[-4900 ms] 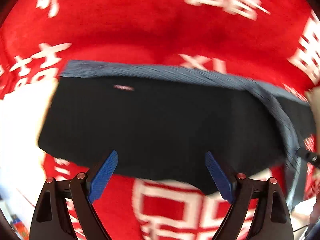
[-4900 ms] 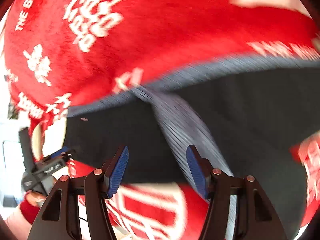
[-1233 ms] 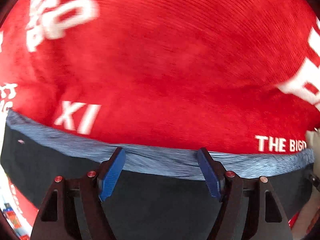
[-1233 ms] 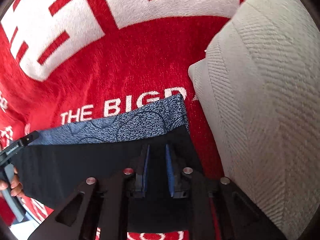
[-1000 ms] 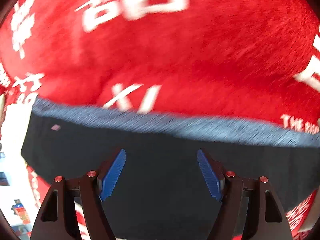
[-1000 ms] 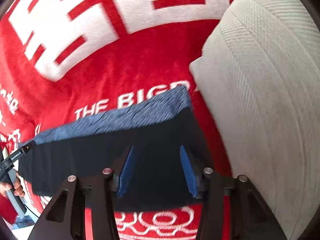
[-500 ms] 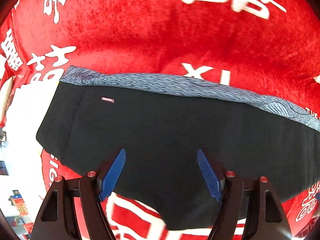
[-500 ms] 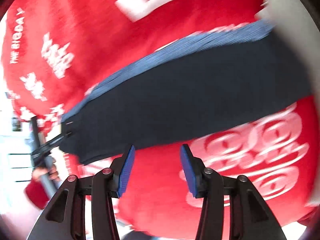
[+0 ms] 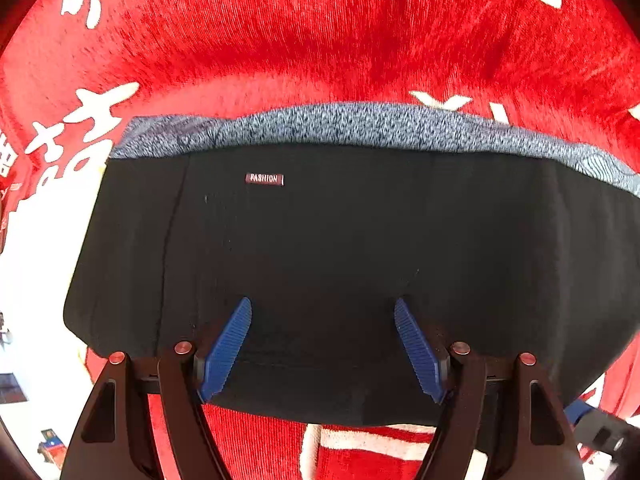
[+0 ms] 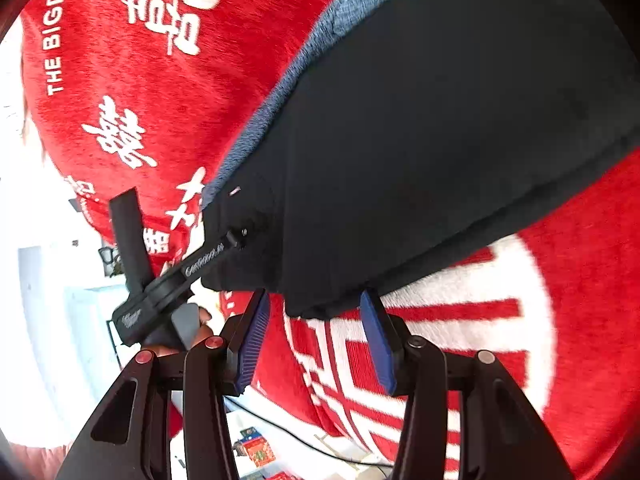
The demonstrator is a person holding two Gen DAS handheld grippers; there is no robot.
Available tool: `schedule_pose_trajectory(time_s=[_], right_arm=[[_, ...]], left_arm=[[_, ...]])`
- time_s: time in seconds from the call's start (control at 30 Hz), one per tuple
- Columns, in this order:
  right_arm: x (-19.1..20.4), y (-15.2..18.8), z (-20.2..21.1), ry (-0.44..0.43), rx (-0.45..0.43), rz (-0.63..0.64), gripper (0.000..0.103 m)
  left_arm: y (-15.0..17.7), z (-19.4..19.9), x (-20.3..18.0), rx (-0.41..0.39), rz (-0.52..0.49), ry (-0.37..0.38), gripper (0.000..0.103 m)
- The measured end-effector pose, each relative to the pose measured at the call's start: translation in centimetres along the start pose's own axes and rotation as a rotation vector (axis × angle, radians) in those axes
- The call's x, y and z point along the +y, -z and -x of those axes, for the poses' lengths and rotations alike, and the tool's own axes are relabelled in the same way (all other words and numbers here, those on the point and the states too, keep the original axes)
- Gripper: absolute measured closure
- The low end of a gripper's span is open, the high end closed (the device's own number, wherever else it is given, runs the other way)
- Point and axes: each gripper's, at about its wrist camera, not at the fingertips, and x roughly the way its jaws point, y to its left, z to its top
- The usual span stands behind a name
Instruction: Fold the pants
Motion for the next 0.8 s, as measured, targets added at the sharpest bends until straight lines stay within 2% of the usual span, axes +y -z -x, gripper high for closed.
schedule_pose_trajectory(time_s=[0.17,0.23,0.27,0.3,0.33,0.47,0.57,0.6,0.67,0.7,0.77,0.8], right_arm=[[-0.1,-0.2,0.0,-0.003,-0.065,-0.029,0.052],[0.0,-0.9,-0.5,0.005,-0.071,-0.065,0.055],[0.0,-1.0,-0.6,0.016,-0.068,-0.078,0.065],[0.0,-1.1,-0.4,0.031,-0.065,-0.082,0.083],[0.2,-1.3,-0.5,0.054,-0.07,-0.076,0.092],[1.4,-0.4,0.8,0.089,-0.122,-0.007,0.094],[0.0,0.6,-0.1,0.137,-0.102,-0.034,0.096],[-0.6,0.8,-0.4,0.143,-0.089,-0.051,0.096],[-1.1,1.0,-0.2,0.131,-0.054,-0.065,0.094],[-0.9,1.0,0.2,0.157,-0.024,-0.049,0.092],[0.2,1.0,1.6,0.187,-0.004,0.021,0.089],[1.3,0.6,3.1,0.21,-0.035,0.099,0.089]], left_arm=[[0.3,-0.2,0.1,-0.02,-0.027,0.013,0.028],[0.2,0.2,0.1,-0.021,-0.014,0.041,0.028],[0.2,0.4,0.1,-0.023,-0.009,0.058,0.028],[0.2,0.5,0.1,-0.025,-0.012,0.065,0.028],[0.3,0.6,-0.1,-0.029,-0.021,0.065,0.028],[1.7,-0.1,-1.3,-0.03,-0.111,0.014,0.028],[3.1,-0.2,-2.0,-0.067,-0.157,-0.025,0.025],[3.1,-0.1,-2.0,-0.054,-0.154,-0.029,0.025],[2.7,0.2,-1.8,-0.017,-0.139,-0.023,0.025],[2.1,0.8,-1.9,-0.009,-0.133,-0.01,0.025],[0.9,2.3,-2.0,-0.051,-0.131,0.028,0.025],[0.1,2.9,-2.6,-0.078,-0.138,0.043,0.025]])
